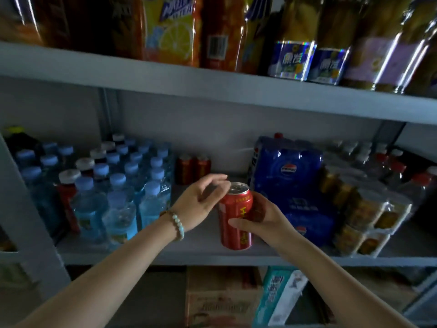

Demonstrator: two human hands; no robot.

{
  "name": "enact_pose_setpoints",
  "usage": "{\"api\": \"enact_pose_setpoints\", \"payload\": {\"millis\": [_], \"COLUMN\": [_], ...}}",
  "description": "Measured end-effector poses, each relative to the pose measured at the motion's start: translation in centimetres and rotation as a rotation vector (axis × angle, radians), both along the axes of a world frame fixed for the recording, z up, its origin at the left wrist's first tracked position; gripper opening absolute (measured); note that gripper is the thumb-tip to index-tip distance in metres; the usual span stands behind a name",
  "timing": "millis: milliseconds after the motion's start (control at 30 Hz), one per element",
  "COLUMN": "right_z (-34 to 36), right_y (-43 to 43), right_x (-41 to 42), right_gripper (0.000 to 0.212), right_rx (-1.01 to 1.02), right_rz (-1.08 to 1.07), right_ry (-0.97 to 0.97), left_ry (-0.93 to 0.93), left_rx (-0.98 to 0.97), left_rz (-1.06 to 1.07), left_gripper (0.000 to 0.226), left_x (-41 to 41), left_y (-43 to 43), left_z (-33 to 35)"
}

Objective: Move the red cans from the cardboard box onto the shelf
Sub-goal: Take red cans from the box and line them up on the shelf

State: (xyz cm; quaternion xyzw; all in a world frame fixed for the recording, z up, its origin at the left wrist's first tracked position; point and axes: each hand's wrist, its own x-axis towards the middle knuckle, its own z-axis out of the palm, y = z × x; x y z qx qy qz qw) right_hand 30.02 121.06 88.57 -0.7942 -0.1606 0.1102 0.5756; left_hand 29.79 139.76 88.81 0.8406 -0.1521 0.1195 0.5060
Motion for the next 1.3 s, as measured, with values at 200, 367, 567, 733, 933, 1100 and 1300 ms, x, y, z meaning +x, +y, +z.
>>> {"api": "enact_pose_setpoints", "payload": {"millis": [200,367,567,733,933,1100,1300], "right_z": [-2.9,-7.1,-11.4,-12.1,-13.2,-14.0,-14.1], "right_y": [0.7,3.1,6.7,8.6,9.0,9.4,9.1], "right_x": [9.0,17.1,24.6,27.7,30.1,31.9,33.2], "right_gripper": [0.069,0.082,0.086,0.081,0.083,0.089,0.088], "right_rx": [-0.029,-0.016,0.05,0.085,0.144,0.179,0.18], "right_rz": [-0.159,-0.242,-0.337,-0.392,-0.396,-0.326,-0.256], "right_ry": [0.012,-0.071,-0.105,-0.142,-0.115,-0.087,-0.063], "left_ry": [0.254,0.3,0.274,0.271,0.362,0.338,0.343], "left_rx": [0.199,0.403,0.649,0.73,0.75,0.743,0.748], "left_rz": [0.332,0.439,0.526,0.567,0.545,0.552,0.562], "left_gripper": [0.053,0.085,0.077,0.068,0.068,0.072,0.077], "left_x": [6.7,11.8,14.5,15.1,15.3,15.3,15.2], "left_y": [1.3,1.2,1.3,2.1,2.4,2.5,2.3], "left_z": [-7.3,-13.5,-16.9,-17.6,-18.1,-18.3,-17.9]}}
